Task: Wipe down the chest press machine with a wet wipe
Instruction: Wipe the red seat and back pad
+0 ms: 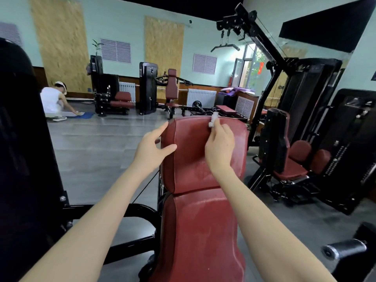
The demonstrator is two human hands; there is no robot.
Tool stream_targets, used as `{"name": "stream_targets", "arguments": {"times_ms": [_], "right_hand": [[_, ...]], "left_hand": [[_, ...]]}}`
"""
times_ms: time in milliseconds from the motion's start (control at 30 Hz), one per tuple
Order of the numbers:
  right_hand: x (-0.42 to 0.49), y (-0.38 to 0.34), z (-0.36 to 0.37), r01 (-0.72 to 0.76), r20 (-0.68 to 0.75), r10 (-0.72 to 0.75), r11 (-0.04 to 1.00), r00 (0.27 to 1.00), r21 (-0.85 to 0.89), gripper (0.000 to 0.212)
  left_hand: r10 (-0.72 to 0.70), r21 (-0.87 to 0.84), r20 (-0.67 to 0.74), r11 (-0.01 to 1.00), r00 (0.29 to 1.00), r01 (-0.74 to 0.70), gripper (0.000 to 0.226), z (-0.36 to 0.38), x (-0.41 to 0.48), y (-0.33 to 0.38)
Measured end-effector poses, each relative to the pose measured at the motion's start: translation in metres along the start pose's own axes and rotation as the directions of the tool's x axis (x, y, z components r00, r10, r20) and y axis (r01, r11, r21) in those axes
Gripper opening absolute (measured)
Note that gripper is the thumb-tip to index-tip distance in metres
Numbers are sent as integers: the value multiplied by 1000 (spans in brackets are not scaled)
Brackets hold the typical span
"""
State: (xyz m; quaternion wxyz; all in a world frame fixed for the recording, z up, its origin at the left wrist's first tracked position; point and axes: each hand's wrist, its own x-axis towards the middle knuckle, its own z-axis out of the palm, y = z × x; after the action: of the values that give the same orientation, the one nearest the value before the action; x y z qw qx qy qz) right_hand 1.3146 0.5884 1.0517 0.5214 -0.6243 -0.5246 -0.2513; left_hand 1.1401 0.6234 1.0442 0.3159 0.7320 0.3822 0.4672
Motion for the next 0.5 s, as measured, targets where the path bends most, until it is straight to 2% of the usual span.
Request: {"name": "stream_targets", "arguments": {"times_ms": [133,200,267,333,367,400,467,500], "right_hand": [[-20,-41,17,344,76,-342,939,937,-11,45],[-10,-28,12,406,114,-399,912,910,-52,47],[3,-5,0,296,120,-281,946,952,-132,49],[20,21,-18,-11,34,18,982,999,-190,53],[25,31,-25,-185,-8,188,960,982,-210,51],[27,34,-27,-295,-21,299,927,954,-230,46],[23,11,-21,-284,-12,289,933,957,-219,44],[16,-9,-12,-173,19,179,968,984,-180,49]], "left_hand": [[-4,17,12,1000,1000,3,74,0,6,3],[8,35,21,999,1000,-9,73,-2,7,2],[32,59,21,998,999,-33,72,-3,7,2],[80,98,29,992,996,-82,72,-4,8,2],[95,119,30,988,995,-98,72,-5,8,4],[104,130,27,986,994,-106,70,-5,8,5],[122,122,19,985,992,-124,68,-6,9,7],[133,114,21,984,991,-134,67,-6,10,7]]}}
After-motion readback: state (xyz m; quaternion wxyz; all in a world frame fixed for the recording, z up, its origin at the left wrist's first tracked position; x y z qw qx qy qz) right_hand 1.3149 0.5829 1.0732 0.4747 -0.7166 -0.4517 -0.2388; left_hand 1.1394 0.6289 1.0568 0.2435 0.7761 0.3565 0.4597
